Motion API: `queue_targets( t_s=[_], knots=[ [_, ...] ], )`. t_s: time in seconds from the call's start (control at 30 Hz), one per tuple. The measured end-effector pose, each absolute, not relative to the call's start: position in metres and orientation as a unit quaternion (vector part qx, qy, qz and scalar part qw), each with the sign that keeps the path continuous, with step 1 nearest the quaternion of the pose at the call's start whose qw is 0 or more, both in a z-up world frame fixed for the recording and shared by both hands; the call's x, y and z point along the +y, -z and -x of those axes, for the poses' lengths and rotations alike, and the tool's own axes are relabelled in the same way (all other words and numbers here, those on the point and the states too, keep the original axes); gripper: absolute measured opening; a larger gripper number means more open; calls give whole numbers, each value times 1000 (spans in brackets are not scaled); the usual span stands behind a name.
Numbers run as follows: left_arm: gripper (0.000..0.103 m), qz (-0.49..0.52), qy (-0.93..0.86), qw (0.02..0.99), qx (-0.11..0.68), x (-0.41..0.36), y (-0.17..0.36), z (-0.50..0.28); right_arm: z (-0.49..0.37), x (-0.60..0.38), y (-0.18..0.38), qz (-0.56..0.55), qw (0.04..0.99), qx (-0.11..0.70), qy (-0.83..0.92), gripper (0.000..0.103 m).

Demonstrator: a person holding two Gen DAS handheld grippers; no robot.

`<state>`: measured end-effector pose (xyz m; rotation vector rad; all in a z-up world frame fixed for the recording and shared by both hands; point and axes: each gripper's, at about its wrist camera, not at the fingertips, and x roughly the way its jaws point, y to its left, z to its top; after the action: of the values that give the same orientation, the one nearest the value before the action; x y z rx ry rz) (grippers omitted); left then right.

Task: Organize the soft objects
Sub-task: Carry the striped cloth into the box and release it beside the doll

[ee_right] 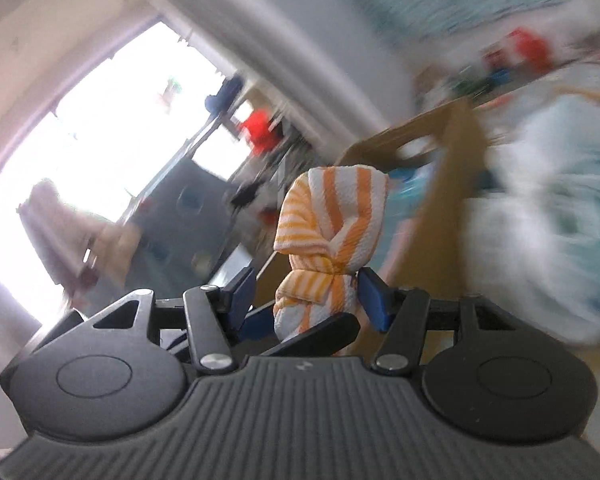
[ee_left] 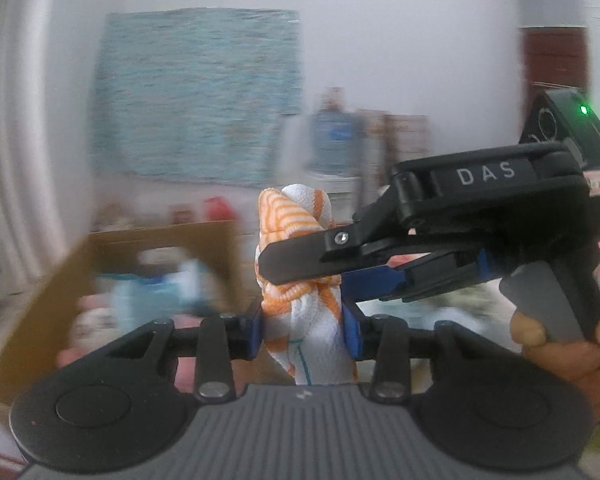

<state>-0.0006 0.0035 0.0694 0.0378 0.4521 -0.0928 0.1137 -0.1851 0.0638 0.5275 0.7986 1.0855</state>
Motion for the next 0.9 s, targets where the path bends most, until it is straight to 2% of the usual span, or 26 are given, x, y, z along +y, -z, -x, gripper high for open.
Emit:
queue_targets(
  t_s=[0.17,0.4,0.9],
  knots=[
    [40,-14,-26,963,266,63,-73,-18,-148,-89,-70,-200,703,419,-539,56],
    [40,24,-69,935,348,137,-52,-55,-203,17,-36,-203,633,527,-530,52],
    [44,36,-115,899,420,185,-34,-69,-227,112,44,-215,566,635,-480,49]
  ],
)
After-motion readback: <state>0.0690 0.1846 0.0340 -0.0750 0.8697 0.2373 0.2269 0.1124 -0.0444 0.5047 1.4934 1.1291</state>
